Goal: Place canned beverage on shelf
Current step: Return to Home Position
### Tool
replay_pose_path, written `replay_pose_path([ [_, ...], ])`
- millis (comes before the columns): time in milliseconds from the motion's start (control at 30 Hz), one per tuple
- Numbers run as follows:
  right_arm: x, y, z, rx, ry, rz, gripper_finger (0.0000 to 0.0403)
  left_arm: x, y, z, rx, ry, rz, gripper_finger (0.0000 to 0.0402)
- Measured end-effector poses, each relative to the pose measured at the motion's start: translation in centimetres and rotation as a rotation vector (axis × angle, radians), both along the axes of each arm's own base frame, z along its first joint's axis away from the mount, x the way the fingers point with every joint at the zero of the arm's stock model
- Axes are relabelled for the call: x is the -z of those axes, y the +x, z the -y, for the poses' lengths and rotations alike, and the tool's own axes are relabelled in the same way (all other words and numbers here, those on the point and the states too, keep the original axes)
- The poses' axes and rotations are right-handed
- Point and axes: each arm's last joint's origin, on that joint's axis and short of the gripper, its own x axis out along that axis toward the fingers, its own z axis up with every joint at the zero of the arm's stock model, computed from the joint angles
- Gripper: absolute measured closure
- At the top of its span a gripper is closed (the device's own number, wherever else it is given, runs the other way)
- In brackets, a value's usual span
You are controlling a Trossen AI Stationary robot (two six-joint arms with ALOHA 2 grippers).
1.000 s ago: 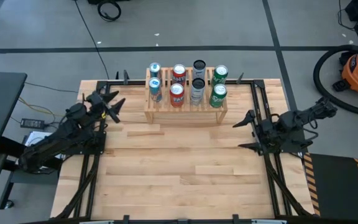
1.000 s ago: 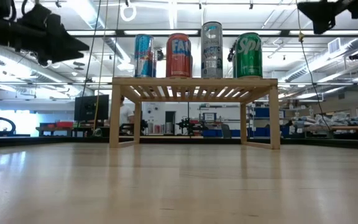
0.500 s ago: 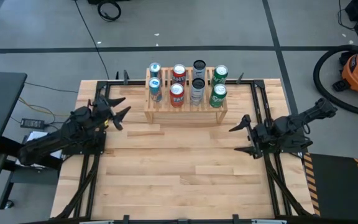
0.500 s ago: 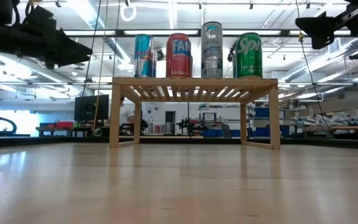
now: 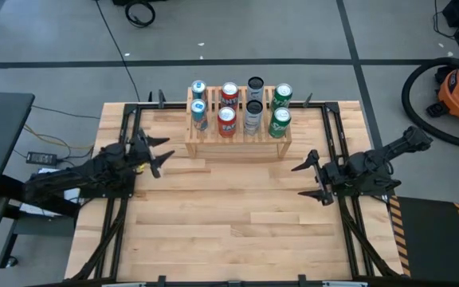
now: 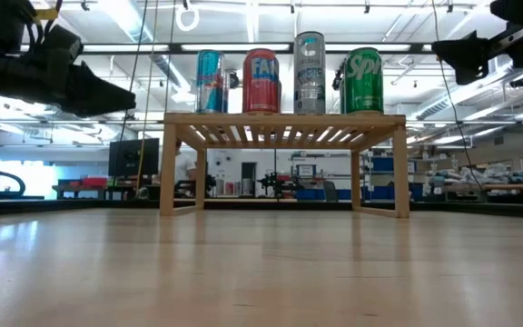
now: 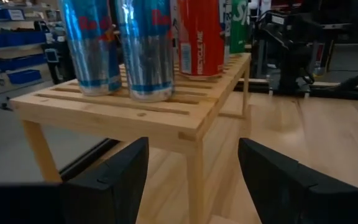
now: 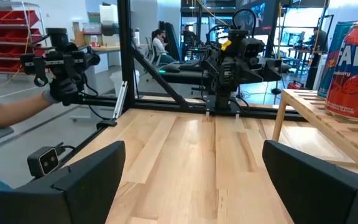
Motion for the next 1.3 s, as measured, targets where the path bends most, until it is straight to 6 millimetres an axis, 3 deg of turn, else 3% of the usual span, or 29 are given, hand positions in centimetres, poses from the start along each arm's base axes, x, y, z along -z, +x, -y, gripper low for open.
replay_pose_path([
  [500, 2.6, 0.2, -0.1, -0.007, 0.022, 0.005, 0.0013, 0.8, 0.1, 0.1, 0.031, -0.017, -0.036, 0.0153],
  [700, 2.8, 0.2, -0.1, -0.008, 0.028, -0.008, 0.0013, 0.9, 0.1, 0.1, 0.031, -0.026, -0.039, 0.0153],
  [1167, 4.6, 0.0, 0.0, -0.008, -0.007, -0.188, 0.0013, 1.0, 0.1, 0.1, 0.041, -0.035, -0.055, 0.0153],
  [1300, 4.7, -0.1, -0.4, -0.120, -0.018, -0.204, 0.0013, 1.0, 0.1, 0.1, 0.041, -0.038, -0.055, 0.0153],
])
